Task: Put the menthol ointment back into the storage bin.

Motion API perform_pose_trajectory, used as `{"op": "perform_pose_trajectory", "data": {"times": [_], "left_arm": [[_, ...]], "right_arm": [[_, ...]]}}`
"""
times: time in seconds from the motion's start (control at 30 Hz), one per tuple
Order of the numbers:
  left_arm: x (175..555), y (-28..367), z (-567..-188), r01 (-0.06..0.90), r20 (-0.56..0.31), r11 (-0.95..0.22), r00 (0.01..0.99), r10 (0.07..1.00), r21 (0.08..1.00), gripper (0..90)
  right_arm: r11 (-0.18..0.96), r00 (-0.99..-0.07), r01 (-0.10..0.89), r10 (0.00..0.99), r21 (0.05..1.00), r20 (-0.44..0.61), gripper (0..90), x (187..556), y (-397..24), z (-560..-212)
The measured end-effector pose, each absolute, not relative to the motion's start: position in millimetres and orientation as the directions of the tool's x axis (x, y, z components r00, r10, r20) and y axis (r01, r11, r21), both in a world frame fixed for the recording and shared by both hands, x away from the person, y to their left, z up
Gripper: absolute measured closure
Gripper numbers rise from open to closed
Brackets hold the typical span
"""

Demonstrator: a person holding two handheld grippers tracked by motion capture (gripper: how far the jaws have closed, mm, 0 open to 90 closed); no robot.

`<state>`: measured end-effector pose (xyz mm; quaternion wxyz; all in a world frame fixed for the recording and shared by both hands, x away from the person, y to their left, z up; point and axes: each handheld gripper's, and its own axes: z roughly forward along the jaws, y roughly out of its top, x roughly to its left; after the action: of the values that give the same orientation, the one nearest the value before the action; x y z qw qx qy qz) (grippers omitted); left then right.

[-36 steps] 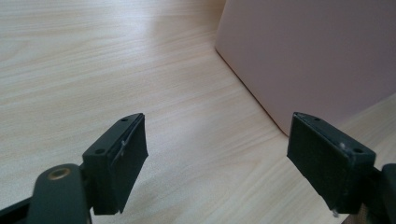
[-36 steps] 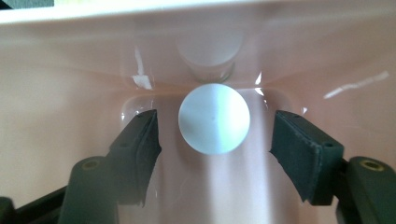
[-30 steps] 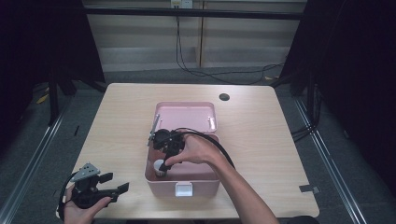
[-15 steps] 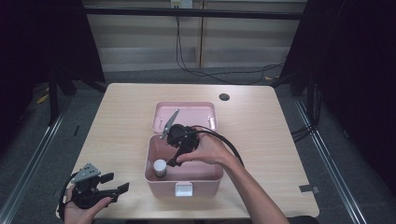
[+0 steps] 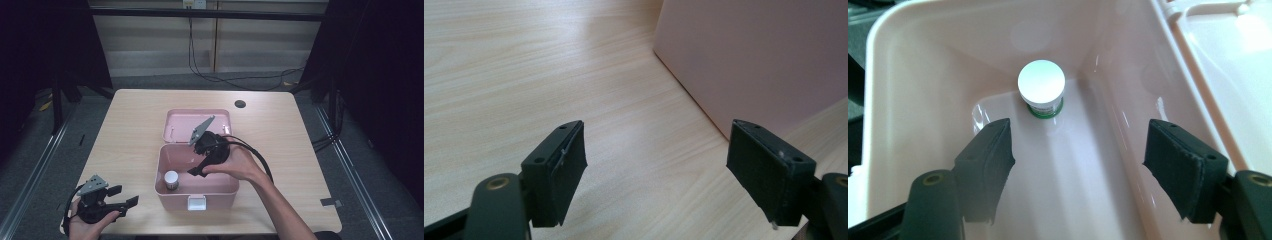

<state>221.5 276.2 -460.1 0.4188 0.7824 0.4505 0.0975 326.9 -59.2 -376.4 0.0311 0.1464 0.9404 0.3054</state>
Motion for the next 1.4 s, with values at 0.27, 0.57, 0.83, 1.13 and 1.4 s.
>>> {"op": "perform_pose_trajectory", "data": {"times": [0.27, 0.57, 0.83, 1.13, 1.4], "left_arm": [[221, 276, -459, 0.621, -0.226, -0.239, 0.575, 0.787, 0.747, 24.0], [221, 276, -461, 0.625, -0.222, -0.244, 0.572, 0.789, 0.742, 24.0], [221, 277, -460, 0.629, -0.222, -0.241, 0.565, 0.794, 0.740, 24.0], [222, 277, -461, 0.633, -0.226, -0.239, 0.563, 0.795, 0.737, 24.0], [221, 277, -460, 0.631, -0.224, -0.239, 0.563, 0.795, 0.738, 23.9]], "right_arm": [[0.742, -0.945, 0.279, 0.325, 0.610, 0.037, 26.0, 321, -82, -376], [0.665, -0.910, 0.311, 0.415, 0.679, 0.011, 25.3, 309, -118, -366], [0.565, -0.861, 0.347, 0.509, 0.749, 0.014, 25.5, 297, -154, -360], [0.441, -0.778, 0.369, 0.629, 0.819, 0.012, 26.1, 276, -199, -359], [0.391, -0.702, 0.396, 0.712, 0.831, -0.001, 25.2, 257, -232, -370]]}}
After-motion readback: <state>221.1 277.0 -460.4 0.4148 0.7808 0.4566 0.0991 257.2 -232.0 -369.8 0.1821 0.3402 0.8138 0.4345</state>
